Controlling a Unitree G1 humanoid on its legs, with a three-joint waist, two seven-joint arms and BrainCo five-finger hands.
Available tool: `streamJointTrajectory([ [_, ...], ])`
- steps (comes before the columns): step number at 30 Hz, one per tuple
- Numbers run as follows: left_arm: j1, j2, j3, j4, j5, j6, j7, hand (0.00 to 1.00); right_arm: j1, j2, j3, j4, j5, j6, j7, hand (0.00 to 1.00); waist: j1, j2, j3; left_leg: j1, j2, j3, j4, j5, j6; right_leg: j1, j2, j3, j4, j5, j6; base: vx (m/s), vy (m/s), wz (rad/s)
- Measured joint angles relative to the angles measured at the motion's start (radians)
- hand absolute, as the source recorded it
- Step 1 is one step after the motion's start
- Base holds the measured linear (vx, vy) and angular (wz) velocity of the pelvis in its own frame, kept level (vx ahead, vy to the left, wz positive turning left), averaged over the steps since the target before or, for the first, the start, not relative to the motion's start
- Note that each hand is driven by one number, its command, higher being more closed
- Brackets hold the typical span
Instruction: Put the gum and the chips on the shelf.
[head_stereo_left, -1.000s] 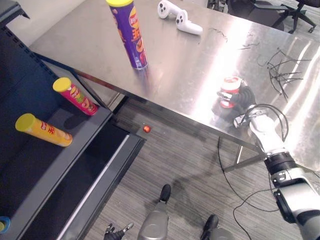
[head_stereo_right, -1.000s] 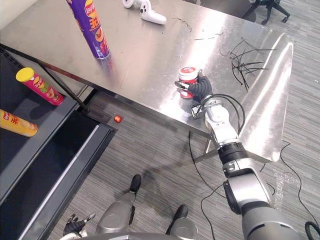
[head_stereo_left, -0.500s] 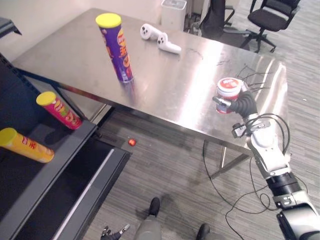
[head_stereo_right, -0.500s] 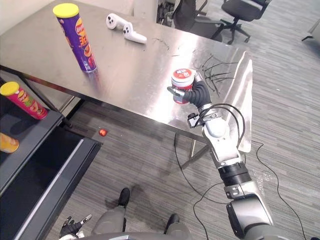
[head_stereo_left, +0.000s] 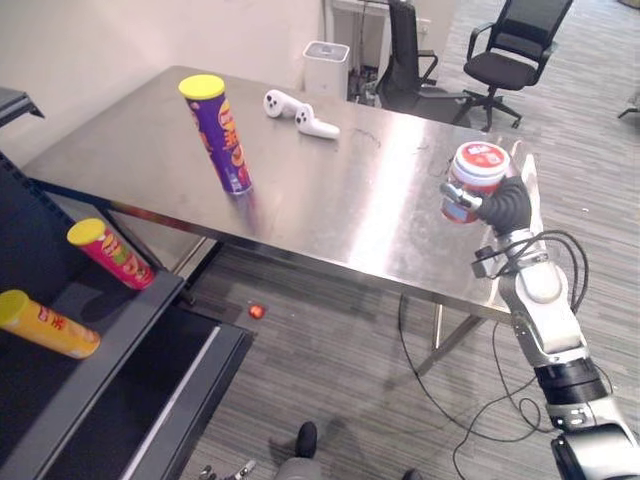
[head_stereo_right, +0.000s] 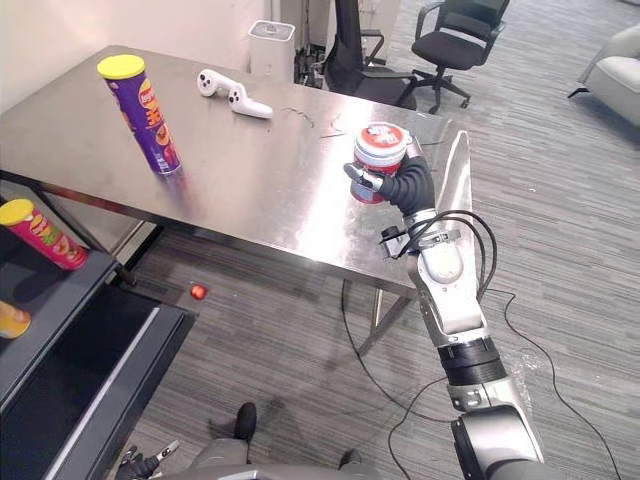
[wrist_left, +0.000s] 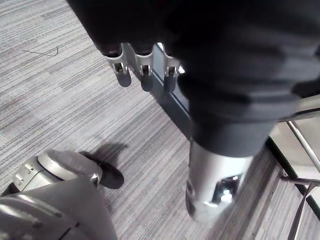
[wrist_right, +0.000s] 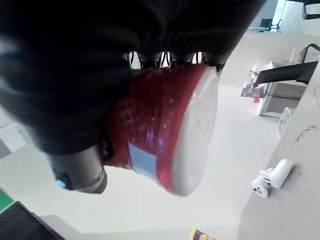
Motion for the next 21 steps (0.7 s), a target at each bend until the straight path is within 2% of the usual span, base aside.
streamJointTrajectory([
  [9,0.018,0.000,0.000,0.008,0.000,0.003,0.004,0.00,0.085,0.009,0.004,-0.033,0.037,-0.018,0.052,1.00,-0.012,0.003,-0.048,0.019,0.015,-0.002,-0.002,-0.006,-0.009,0.009,0.011,-0.002,0.020,-0.011,-0.014,-0.01,-0.008,0.00],
  [13,0.018,-0.008,0.004,0.009,-0.003,0.018,0.020,0.00,0.106,0.012,0.045,-0.031,0.038,-0.017,0.062,1.00,-0.014,0.004,-0.048,0.030,0.016,-0.046,0.002,-0.005,-0.021,0.014,0.004,-0.038,0.096,-0.060,-0.020,-0.03,-0.034,0.30],
  [15,0.019,-0.013,0.010,0.009,-0.008,0.020,0.022,0.00,0.106,0.019,0.076,-0.030,0.039,-0.017,0.067,1.00,-0.007,0.006,-0.046,0.030,0.017,-0.084,0.003,0.003,-0.031,0.014,-0.002,-0.067,0.149,-0.095,-0.024,-0.04,-0.074,0.58],
  [19,0.023,-0.018,0.041,0.010,-0.021,0.020,0.027,0.00,0.099,0.068,0.116,-0.016,0.039,-0.004,0.072,1.00,0.029,0.023,-0.030,-0.016,0.019,-0.177,0.059,0.010,-0.049,0.013,0.000,-0.160,0.256,-0.173,-0.050,-0.06,-0.107,0.70],
  [21,0.043,-0.030,0.061,0.009,-0.021,0.020,0.032,0.00,0.096,0.083,0.117,0.001,0.039,0.014,0.073,1.00,0.048,0.037,-0.019,-0.039,0.025,-0.181,0.092,-0.011,-0.025,0.019,0.007,-0.187,0.288,-0.205,-0.064,-0.10,-0.110,0.54],
])
